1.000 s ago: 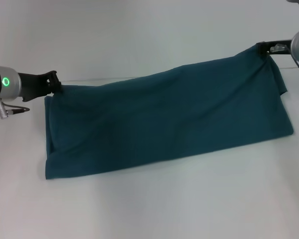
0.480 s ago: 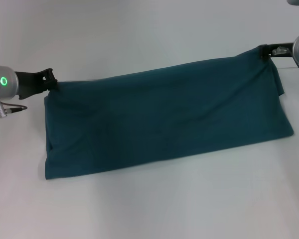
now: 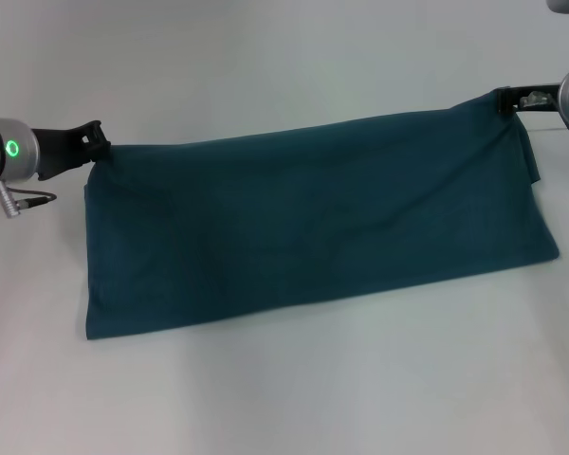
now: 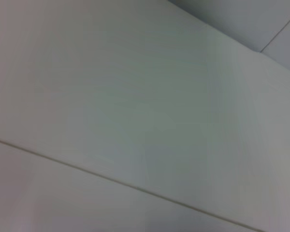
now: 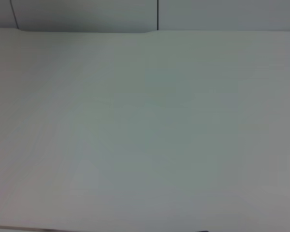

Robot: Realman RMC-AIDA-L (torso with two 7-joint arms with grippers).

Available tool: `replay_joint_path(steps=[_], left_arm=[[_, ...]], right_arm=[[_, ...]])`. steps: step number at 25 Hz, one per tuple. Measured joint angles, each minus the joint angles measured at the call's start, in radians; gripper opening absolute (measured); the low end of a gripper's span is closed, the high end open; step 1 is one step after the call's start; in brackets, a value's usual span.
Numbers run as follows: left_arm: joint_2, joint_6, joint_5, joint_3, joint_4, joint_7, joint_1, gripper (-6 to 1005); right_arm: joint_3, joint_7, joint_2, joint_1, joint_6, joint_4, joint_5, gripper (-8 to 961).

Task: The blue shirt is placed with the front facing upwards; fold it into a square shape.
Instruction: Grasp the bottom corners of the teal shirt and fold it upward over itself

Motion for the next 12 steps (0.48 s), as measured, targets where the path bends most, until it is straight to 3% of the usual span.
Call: replay_joint_path(steps=[12], left_arm=[[0.002,-0.019,-0.002,0.001,-0.012,0.001,-0.012,92]], right_arm=[[-0.005,-0.016,0.001,0.000,0.006,-0.007,0.000,153]])
